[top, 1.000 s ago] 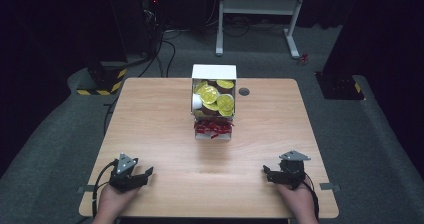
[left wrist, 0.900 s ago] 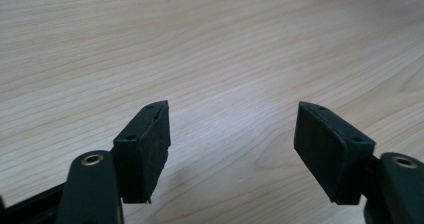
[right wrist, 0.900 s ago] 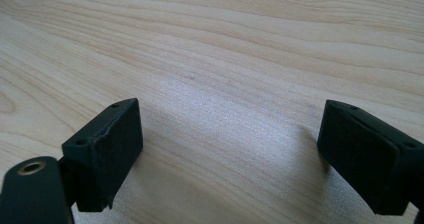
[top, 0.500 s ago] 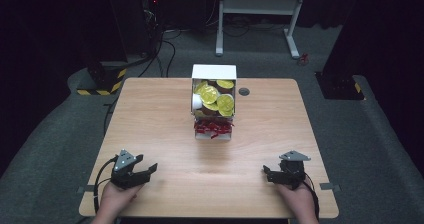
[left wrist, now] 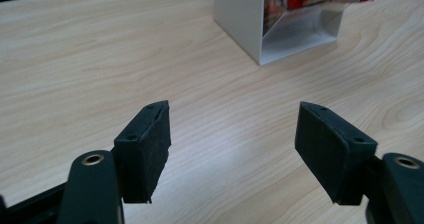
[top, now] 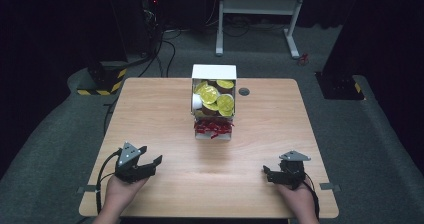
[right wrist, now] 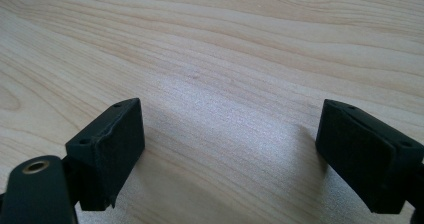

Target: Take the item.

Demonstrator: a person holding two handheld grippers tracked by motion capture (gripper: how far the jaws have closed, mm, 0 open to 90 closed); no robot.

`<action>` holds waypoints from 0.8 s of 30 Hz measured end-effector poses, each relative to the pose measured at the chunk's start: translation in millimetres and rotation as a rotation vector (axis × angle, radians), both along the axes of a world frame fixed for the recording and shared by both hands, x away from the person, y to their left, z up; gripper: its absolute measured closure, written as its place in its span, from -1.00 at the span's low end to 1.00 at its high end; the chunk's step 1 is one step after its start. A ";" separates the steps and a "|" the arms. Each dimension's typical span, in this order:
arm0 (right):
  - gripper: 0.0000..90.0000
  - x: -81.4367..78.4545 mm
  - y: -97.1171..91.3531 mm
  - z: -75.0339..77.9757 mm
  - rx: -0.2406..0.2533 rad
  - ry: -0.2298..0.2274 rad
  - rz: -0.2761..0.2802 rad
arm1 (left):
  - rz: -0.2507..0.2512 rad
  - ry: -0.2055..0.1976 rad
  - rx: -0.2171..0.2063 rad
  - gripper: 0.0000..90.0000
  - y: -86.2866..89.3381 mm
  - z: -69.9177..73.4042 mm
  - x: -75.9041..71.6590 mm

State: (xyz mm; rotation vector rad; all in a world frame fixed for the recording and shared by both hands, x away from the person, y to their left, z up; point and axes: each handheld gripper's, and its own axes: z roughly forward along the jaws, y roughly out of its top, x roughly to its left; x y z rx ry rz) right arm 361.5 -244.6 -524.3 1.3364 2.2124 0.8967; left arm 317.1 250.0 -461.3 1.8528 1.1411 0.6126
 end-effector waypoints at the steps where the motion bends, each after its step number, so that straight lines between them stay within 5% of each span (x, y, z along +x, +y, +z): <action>1: -0.73 0.0 0.0 0.0 0.000 0.000 0.000 | -0.004 0.003 -0.006 -0.32 -1.5 2.6 1.0; 5: -0.73 0.0 0.1 0.0 0.001 0.000 -0.001 | -0.003 -0.041 -0.016 -0.33 -7.2 11.3 1.1; 19: -0.72 -0.3 0.4 0.1 0.003 0.000 0.003 | -0.028 -0.031 -0.035 -0.41 -20.6 29.1 11.6; 24: -0.71 -0.3 0.5 0.1 0.005 0.000 0.002 | -0.028 -0.062 -0.033 -0.49 -26.4 36.2 11.2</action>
